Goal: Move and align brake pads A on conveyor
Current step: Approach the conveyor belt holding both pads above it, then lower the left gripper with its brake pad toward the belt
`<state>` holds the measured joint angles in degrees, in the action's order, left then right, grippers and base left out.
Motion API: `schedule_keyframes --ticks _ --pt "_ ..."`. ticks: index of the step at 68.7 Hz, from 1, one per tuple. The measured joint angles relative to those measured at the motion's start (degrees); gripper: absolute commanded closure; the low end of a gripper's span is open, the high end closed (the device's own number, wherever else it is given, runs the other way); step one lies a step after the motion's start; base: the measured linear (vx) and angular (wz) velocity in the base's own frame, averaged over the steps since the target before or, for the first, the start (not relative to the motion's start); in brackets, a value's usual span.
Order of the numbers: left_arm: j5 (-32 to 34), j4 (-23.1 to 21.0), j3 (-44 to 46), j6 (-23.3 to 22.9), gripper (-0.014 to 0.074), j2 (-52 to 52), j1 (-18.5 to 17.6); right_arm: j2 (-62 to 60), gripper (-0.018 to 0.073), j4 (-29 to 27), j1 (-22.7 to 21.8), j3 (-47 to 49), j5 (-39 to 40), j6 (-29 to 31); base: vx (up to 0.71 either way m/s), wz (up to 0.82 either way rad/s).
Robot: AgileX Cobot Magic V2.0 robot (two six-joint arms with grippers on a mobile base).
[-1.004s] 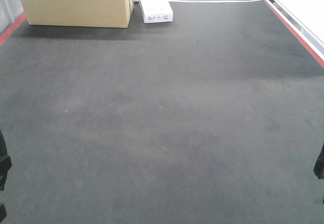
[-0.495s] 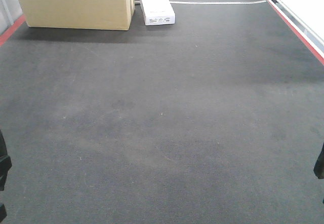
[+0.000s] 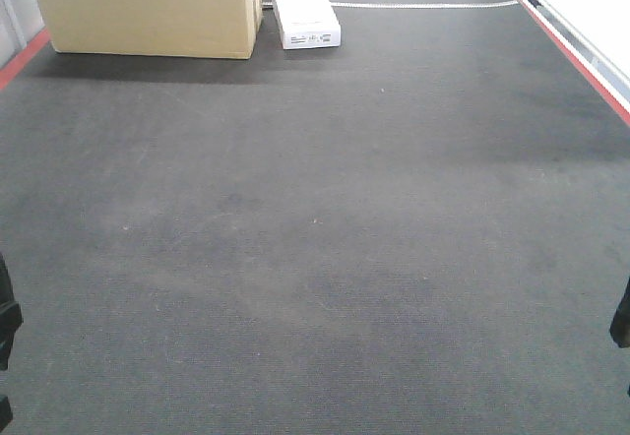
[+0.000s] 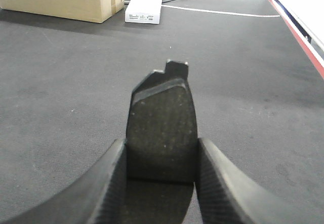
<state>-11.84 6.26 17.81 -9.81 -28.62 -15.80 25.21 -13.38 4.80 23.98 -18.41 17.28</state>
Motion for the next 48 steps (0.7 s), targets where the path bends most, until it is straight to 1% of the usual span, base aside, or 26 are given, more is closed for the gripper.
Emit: schedule_keyframes --ticks 48 --pt "0.0 -0.06 0.0 0.0 0.0602 0.0 0.0 0.0 0.0564 0.0 0.0 0.0 -0.57 0.0 0.0 0.0"
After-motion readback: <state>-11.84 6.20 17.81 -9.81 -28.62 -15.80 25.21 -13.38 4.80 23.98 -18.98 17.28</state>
